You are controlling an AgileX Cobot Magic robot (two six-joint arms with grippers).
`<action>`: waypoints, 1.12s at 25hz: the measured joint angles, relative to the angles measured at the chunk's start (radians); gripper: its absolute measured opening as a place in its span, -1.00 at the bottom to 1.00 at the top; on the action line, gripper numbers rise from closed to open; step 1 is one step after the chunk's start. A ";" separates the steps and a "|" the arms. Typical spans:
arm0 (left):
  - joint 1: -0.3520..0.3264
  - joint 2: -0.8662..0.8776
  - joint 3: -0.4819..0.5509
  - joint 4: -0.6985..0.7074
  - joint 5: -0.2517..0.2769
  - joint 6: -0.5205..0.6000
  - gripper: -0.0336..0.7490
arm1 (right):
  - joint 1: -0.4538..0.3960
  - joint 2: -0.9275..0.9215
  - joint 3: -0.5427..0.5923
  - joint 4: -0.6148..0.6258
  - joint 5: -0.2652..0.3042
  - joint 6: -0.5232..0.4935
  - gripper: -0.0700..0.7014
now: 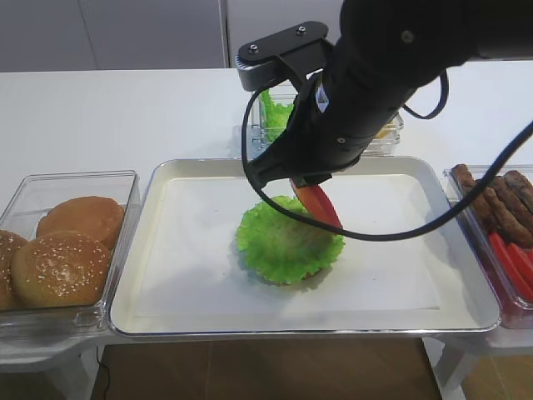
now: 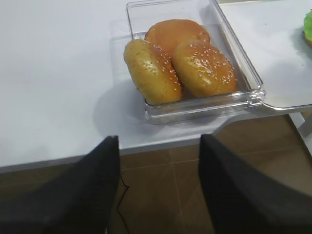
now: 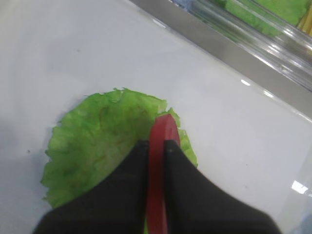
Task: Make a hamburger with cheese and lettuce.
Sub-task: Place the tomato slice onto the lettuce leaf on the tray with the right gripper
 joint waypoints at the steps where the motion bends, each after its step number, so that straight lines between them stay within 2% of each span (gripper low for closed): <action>1: 0.000 0.000 0.000 0.000 0.000 0.000 0.08 | 0.000 0.000 0.000 0.000 0.000 0.000 -0.68; 7: 0.000 0.000 0.000 0.000 0.000 0.000 0.08 | 0.000 0.000 0.000 0.000 0.000 0.000 -0.60; 18: 0.000 0.000 0.000 0.000 0.000 0.000 0.08 | 0.000 0.000 0.000 0.004 0.000 0.001 -0.08; 28: 0.000 0.000 0.000 0.000 0.000 0.000 0.08 | 0.000 0.000 0.000 0.004 0.006 0.003 0.13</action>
